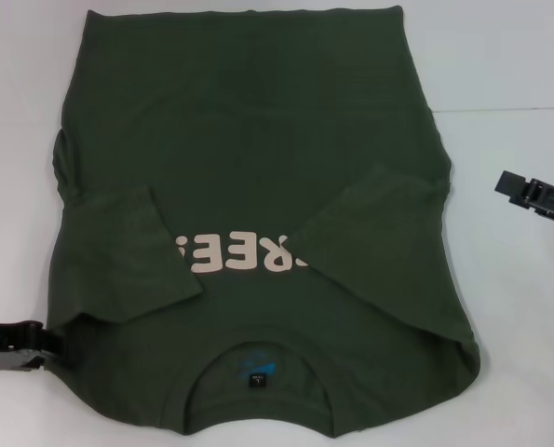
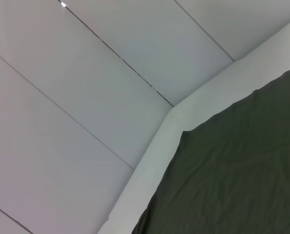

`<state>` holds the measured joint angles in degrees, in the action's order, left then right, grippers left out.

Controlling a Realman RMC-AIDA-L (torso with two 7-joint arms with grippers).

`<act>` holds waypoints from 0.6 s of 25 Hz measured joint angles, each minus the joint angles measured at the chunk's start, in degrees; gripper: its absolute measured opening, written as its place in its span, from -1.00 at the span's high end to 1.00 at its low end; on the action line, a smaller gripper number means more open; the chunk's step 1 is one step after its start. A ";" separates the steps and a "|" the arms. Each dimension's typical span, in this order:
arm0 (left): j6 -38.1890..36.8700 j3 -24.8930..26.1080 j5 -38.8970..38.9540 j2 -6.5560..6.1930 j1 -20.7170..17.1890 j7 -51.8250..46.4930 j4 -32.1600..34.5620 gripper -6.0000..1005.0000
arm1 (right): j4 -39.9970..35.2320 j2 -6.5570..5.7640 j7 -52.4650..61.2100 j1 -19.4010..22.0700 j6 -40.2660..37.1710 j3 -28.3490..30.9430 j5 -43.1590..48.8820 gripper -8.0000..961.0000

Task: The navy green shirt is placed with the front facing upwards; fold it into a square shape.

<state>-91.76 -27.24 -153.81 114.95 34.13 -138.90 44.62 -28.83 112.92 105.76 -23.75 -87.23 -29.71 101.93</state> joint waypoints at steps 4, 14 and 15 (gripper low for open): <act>0.01 -0.01 0.00 0.00 0.03 0.02 -0.18 0.16 | 0.00 0.01 0.00 0.01 -0.12 0.00 0.02 -0.94; -0.30 -0.12 -0.11 0.02 0.00 0.69 0.07 0.91 | -0.06 -0.32 0.57 -0.29 -0.05 -0.72 0.05 -0.94; -0.32 -0.15 -0.13 0.04 -0.01 0.71 0.03 0.90 | -0.35 -0.72 1.88 -0.30 -0.12 -0.98 0.31 -0.94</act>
<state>-92.07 -27.39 -153.94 114.99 34.12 -138.19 44.65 -29.18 112.20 107.64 -24.06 -87.35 -30.69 102.24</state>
